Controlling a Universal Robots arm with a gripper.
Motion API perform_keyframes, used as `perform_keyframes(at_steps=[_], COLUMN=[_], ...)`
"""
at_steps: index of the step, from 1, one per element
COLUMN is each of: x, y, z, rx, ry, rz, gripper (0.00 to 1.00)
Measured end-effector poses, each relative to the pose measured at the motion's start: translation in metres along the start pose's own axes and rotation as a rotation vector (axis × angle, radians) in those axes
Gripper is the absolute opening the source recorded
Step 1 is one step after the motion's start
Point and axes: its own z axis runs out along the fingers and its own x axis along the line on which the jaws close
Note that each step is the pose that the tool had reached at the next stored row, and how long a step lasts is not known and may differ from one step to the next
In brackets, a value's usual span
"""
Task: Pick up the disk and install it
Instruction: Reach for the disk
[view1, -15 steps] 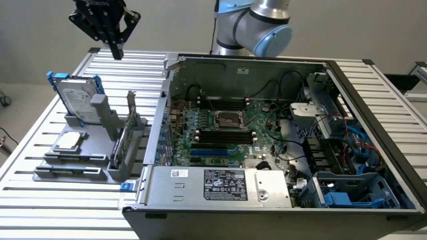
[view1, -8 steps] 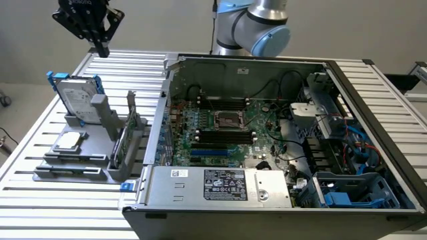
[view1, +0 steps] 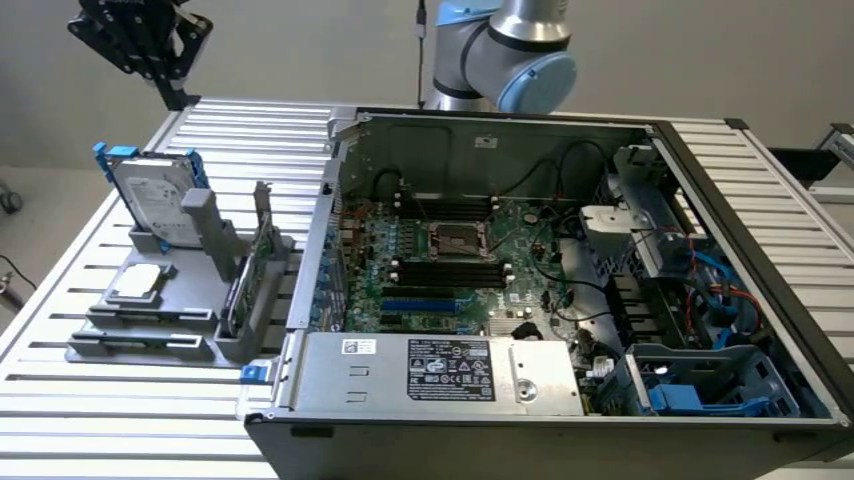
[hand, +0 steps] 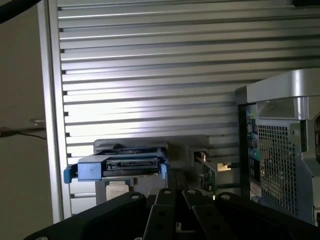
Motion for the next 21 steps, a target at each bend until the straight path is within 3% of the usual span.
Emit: perform_keyframes(at_steps=[13, 21], x=[0.05, 0.069], y=[0.0051, 0.0054], z=[0.0001, 0.0006], rx=[-0.0166, -0.0266], ry=[0.0017, 0.0032], rz=[0.0, -0.006], gripper=[0.11, 0.11])
